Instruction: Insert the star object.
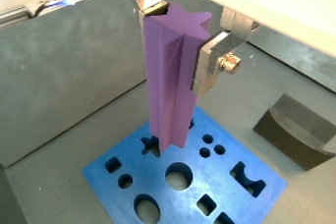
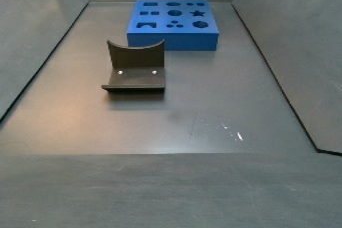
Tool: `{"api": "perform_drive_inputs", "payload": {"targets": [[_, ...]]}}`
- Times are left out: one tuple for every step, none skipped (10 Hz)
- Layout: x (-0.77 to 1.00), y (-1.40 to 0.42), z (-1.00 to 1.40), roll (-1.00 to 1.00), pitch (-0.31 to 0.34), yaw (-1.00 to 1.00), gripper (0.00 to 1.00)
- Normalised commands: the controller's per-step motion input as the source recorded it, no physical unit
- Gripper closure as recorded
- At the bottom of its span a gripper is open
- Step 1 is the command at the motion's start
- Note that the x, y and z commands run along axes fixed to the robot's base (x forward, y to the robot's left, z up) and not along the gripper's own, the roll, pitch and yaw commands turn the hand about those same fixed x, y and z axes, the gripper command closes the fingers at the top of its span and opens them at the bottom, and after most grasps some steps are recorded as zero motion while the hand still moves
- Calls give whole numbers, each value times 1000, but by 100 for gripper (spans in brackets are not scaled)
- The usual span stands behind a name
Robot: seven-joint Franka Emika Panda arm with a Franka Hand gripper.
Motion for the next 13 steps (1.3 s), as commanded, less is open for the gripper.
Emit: {"api": "perform_drive_inputs", "payload": {"targets": [[-180, 91, -603, 0, 0, -957, 100], [-189, 91, -717, 0, 0, -957, 100], [-220, 86, -780, -21, 0, -951, 100], [-240, 37, -851, -71, 0, -917, 100], [-117, 0, -737, -129, 0, -826, 100], [-66, 0, -457, -4, 0, -771, 100], [0, 0, -74, 101, 130, -594, 100], [-46, 0, -89, 154, 110, -394, 100], [-117, 0, -231, 110, 121, -229, 100], [-77, 0, -263, 136, 86, -217, 100], [-23, 0, -251, 147, 113, -54, 100], [0, -6, -274, 160, 100, 143, 100], [23, -3, -257, 194, 91, 237, 100]]}}
